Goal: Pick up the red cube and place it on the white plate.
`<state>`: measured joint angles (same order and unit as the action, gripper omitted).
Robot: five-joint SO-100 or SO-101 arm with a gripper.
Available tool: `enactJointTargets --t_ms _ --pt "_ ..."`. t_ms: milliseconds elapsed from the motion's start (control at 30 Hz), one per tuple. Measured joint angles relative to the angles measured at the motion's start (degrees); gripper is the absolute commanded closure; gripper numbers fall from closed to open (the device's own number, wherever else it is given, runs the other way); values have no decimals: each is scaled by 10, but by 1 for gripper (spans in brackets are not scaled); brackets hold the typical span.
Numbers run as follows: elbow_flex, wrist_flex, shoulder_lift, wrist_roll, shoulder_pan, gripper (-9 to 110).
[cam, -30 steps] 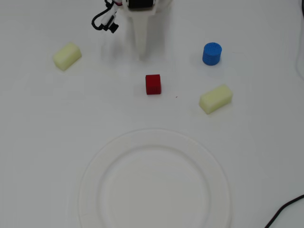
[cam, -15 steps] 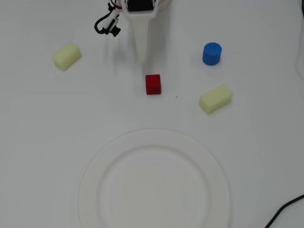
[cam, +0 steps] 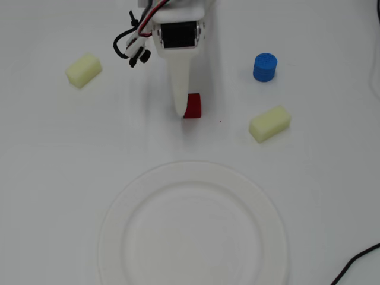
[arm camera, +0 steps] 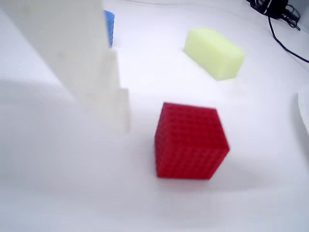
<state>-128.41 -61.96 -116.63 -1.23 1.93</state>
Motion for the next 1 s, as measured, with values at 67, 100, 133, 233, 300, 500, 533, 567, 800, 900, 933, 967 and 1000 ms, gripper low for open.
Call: enactJointTargets --t_ms 67,100,133,233,300,500,533,567,800,900,933,967,1000 --pt "-3 1 17 3 -5 68" --pt "-11 4 17 1 -13 68" --pt "-20 10 17 -1 -21 68" --pt "-49 30 17 0 -29 69" --pt "-52 42 17 5 -34 70" --pt "-54 75 33 5 -46 76" --pt "-54 82 40 5 -46 79" --pt "-54 90 44 6 -47 81" --pt "-48 142 87 -6 -51 97" --pt "-47 158 87 -21 -47 98" --pt "-47 163 81 -25 -44 98" --pt "-47 169 73 -30 -43 98" --pt "-52 175 62 -34 -42 99"
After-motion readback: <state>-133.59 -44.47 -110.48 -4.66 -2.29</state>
